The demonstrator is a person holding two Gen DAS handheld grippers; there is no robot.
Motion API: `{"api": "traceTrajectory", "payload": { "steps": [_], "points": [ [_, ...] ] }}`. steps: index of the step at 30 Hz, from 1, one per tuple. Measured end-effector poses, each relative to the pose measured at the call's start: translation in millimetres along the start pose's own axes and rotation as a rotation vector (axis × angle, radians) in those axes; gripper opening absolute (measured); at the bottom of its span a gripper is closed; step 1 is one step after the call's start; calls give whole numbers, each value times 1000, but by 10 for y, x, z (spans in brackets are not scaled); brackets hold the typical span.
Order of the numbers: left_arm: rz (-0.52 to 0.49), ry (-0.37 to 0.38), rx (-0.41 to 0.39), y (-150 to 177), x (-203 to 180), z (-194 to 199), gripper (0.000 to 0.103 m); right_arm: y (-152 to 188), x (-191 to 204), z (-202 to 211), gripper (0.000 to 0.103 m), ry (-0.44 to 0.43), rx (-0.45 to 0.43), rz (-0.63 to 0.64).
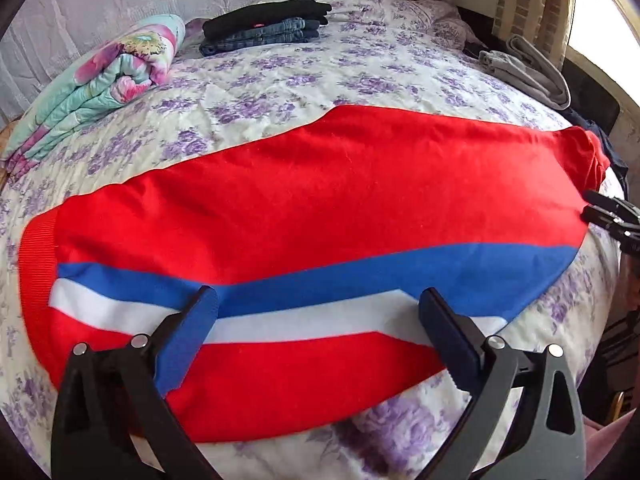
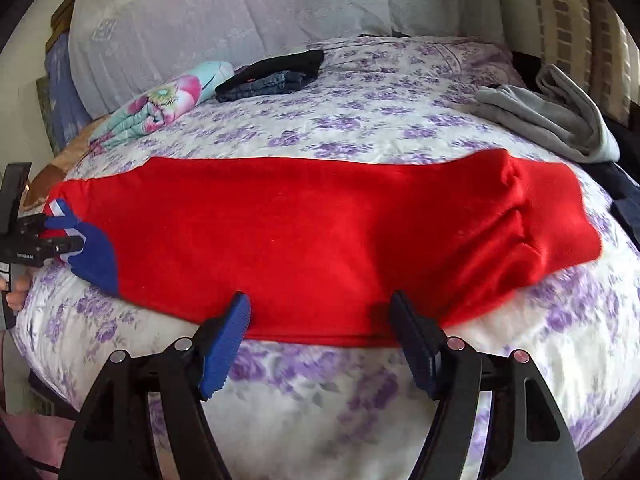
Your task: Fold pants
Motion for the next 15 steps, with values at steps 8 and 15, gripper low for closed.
{"api": "traceTrajectory", "payload": {
  "steps": [8, 15],
  "points": [
    [46, -26, -40, -136, 19, 260, 98, 48, -77, 213, 71, 116, 56, -38],
    [8, 123, -94, -531, -667, 258, 98, -609, 149, 114, 72, 73, -74, 31]
  ]
}}
Point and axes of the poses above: each gripper's, at about its wrist camera, not at the fingertips, and z roughly against the way its jaws point, x to its left, y to its underside, the point moved 6 cm from there along -z, roughly the way its jaws point, and after that the axes turned 11 degrees about z, right-handed, at the moved point
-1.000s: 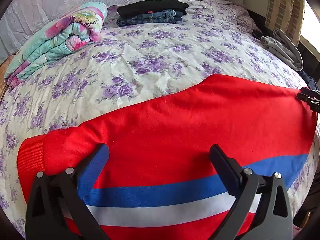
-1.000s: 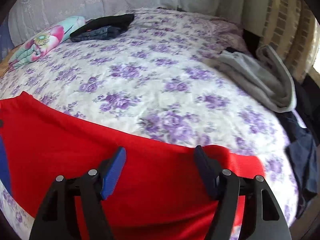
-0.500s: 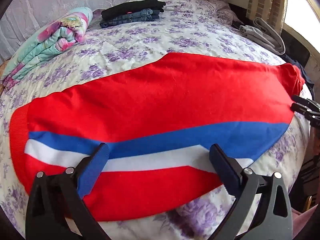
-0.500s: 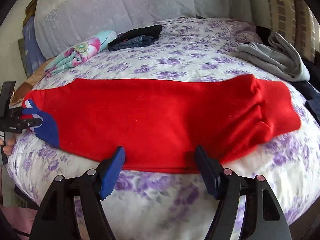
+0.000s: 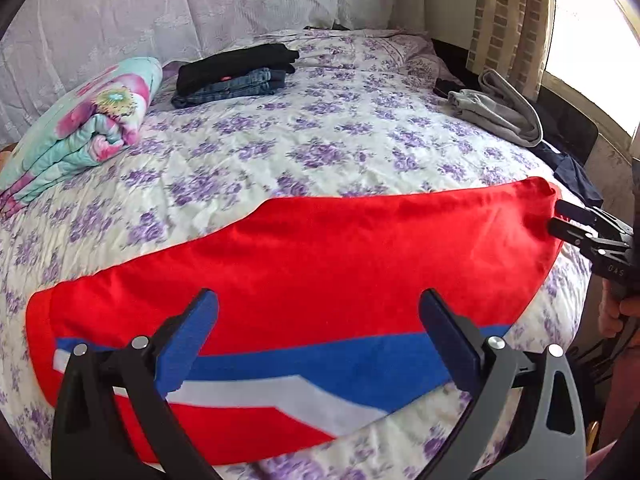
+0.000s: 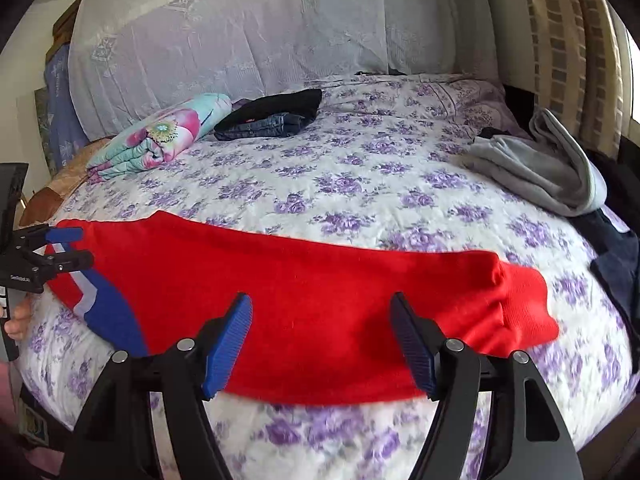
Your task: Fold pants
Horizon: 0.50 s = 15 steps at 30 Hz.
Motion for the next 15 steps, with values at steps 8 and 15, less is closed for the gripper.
{"api": "traceTrajectory", "payload": {
  "steps": [8, 15],
  "points": [
    [75, 116, 129, -264, -323, -701, 98, -109, -127, -593, 72, -7, 102, -16],
    [193, 80, 179, -274, 34, -1079, 98, 67, -620, -705, 49, -18, 126, -115]
  ]
}}
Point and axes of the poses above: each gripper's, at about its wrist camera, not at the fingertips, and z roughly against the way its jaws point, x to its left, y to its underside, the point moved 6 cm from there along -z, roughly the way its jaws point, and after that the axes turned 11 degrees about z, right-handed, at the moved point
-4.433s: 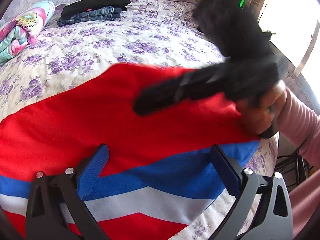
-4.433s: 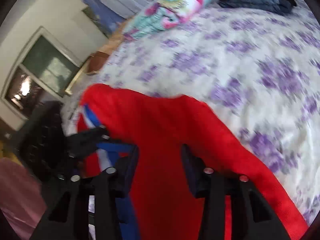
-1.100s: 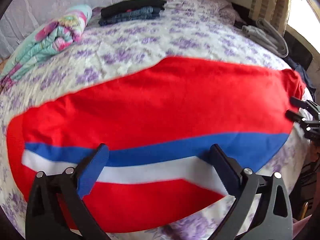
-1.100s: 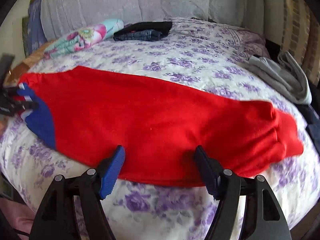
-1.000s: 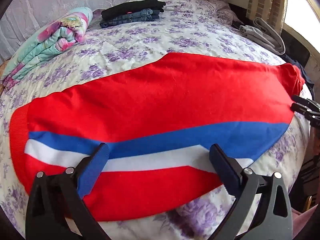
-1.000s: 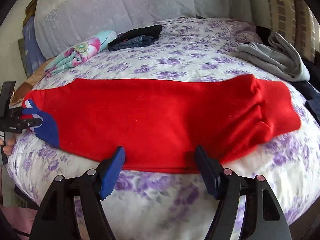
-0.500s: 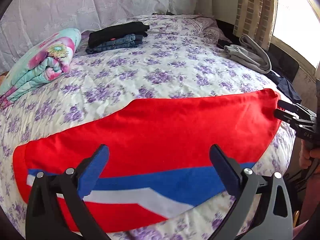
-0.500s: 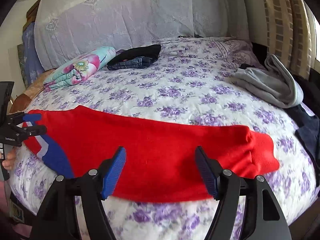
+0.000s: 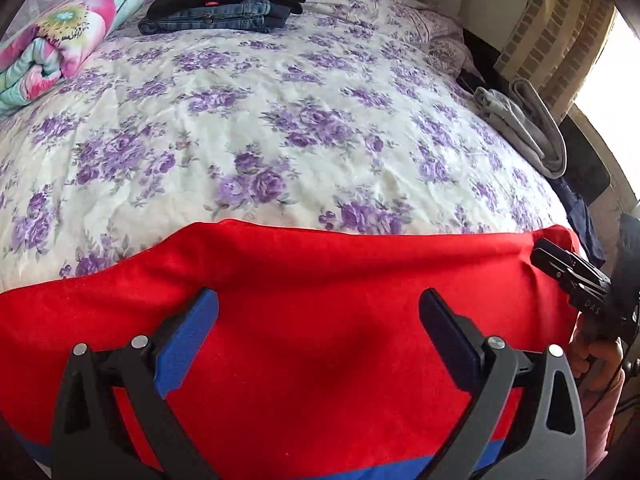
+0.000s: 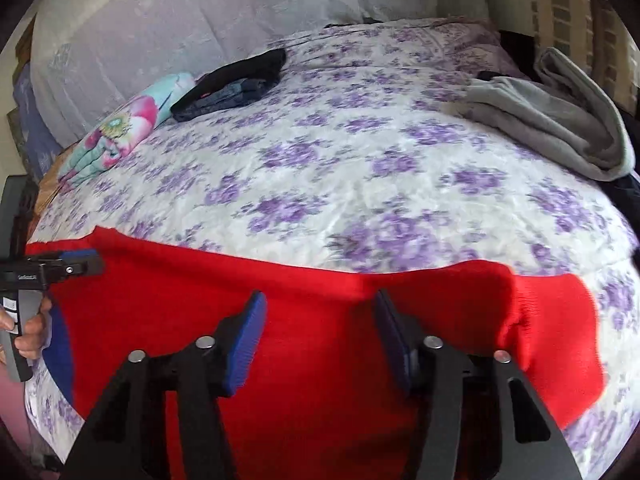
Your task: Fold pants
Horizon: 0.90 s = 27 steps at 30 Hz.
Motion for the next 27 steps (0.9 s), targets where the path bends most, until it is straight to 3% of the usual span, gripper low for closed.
{"api": "traceTrajectory", "payload": {
  "steps": [2, 4, 5, 8, 12, 14, 19, 23, 27],
  "points": [
    [7, -122, -37, -15, 160, 48, 98, 52, -159, 114, 45, 75, -11, -18],
    [45, -165, -45, -8, 285, 107, 98, 110, -207, 284, 50, 52, -40, -73],
    [62, -163, -57, 4, 312, 173, 98, 132, -225, 402, 59, 78, -61, -81],
    [48, -148, -127, 68, 222, 476, 98, 250, -255, 802, 65, 125, -159, -111],
    [-60, -50, -181, 278, -238, 737, 98, 509, -395, 1027, 65, 13, -221, -303],
    [-95, -8, -169, 384, -486, 687, 98, 653, -453, 1024, 65, -56, -224, -395],
    [-182, 92, -94, 710, -1043, 416, 98, 817, -533, 970, 65, -86, -203, -474],
    [-212, 98, -10, 947, -1235, 95, 98, 864, -536, 845, 65, -114, -175, -505],
    [-288, 17, -78, 1070, -1279, 26, 98, 873, -629, 654, 65, -156, -169, -582]
  ]
}}
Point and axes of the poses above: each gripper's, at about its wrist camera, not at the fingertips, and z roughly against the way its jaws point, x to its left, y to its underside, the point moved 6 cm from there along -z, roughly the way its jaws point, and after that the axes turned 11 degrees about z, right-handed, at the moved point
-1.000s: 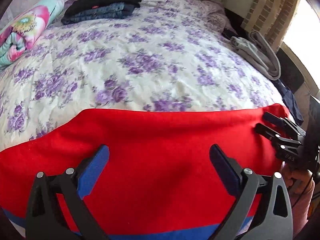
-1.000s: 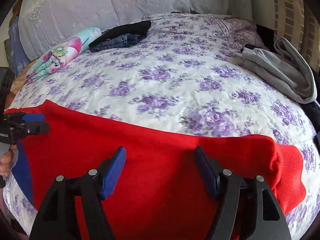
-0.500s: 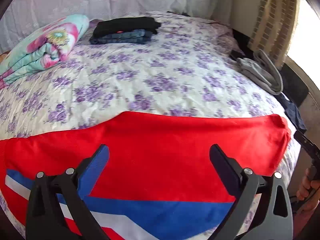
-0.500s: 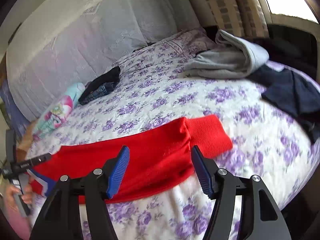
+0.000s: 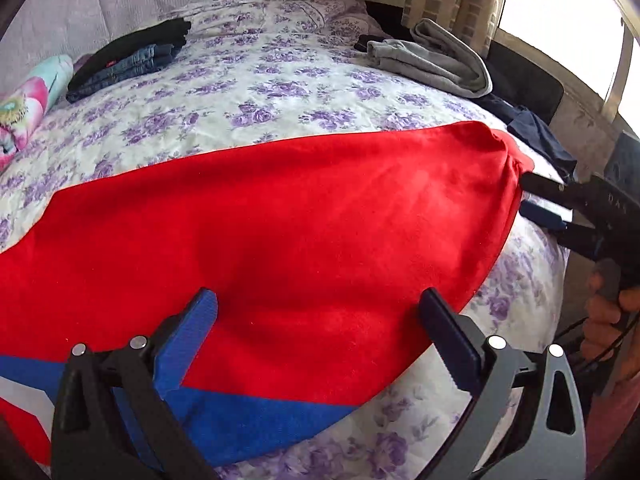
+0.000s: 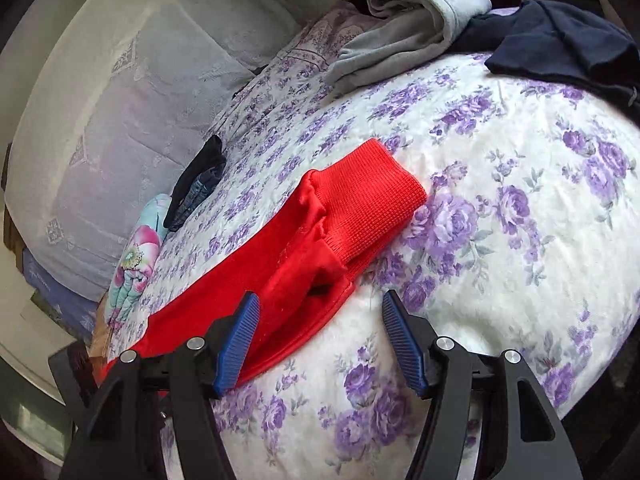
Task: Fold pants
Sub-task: 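Grip the ribbed cuff end with the right tool and fold it over the body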
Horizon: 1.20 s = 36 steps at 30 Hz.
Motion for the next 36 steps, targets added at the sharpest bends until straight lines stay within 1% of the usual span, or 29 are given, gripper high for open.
{"api": "traceTrajectory", "payload": {
  "steps": [4, 6, 8, 10, 11, 13, 14, 15, 16, 17, 20, 22, 23, 25, 28, 30, 32, 34, 35, 36],
  "points": [
    [5, 4, -12, 12, 31, 18, 98, -102, -55, -87, 63, -33, -29, -60],
    [-2, -12, -15, 18, 31, 18, 99, -144, -93, -117, 59, -41, -49, -91],
    [-7, -30, -17, 3, 16, 4, 99, -168, -127, -159, 45, -33, -54, -105],
    [13, -51, -21, -25, 2, 27, 99, -169, -165, -201, 36, -21, -55, -104],
    [29, -49, -30, -41, -18, 56, 98, -164, -171, -212, 33, -16, -58, -103],
    [37, -28, -62, -58, -115, 118, 98, -165, -163, -212, 33, -13, -65, -91],
    [28, -40, -78, -55, -166, 114, 98, -164, -165, -208, 32, -8, -69, -86],
    [17, -70, -78, -23, -204, 46, 98, -161, -153, -214, 31, 4, -72, -75],
    [12, -102, -60, 18, -214, -47, 99, -156, -149, -214, 30, 17, -76, -63],
    [12, -120, -53, 27, -222, -81, 99, -148, -137, -215, 28, 33, -79, -47],
    [23, -123, -38, 8, -198, -100, 99, -141, -79, -209, 24, 80, -84, -1],
    [14, -150, -48, 20, -210, -88, 99, -173, -13, -153, 22, 94, -98, 15],
    [12, -160, -56, 33, -220, -80, 99, -201, 51, -112, 22, 100, -111, 37],
    [16, -167, -63, 44, -218, -69, 99, -287, 268, -4, 22, 117, -151, 123],
    [32, -145, -51, 34, -195, -78, 99, -404, 761, 138, 21, 117, -203, 313],
    [36, -134, -49, 42, -191, -70, 99, -432, 1118, 153, 21, 89, -206, 445],
    [39, -117, -49, 47, -184, -51, 99, -413, 1475, 69, 21, 33, -167, 561],
    [56, -70, -49, 58, -144, 11, 99, -352, 1759, -64, 21, -13, -110, 646],
    [81, -48, -57, 77, -76, 94, 98, -305, 1888, -141, 21, -31, -78, 688],
    [99, -51, -65, 95, -8, 160, 98, -256, 1991, -202, 21, -40, -52, 726]
  ]
}}
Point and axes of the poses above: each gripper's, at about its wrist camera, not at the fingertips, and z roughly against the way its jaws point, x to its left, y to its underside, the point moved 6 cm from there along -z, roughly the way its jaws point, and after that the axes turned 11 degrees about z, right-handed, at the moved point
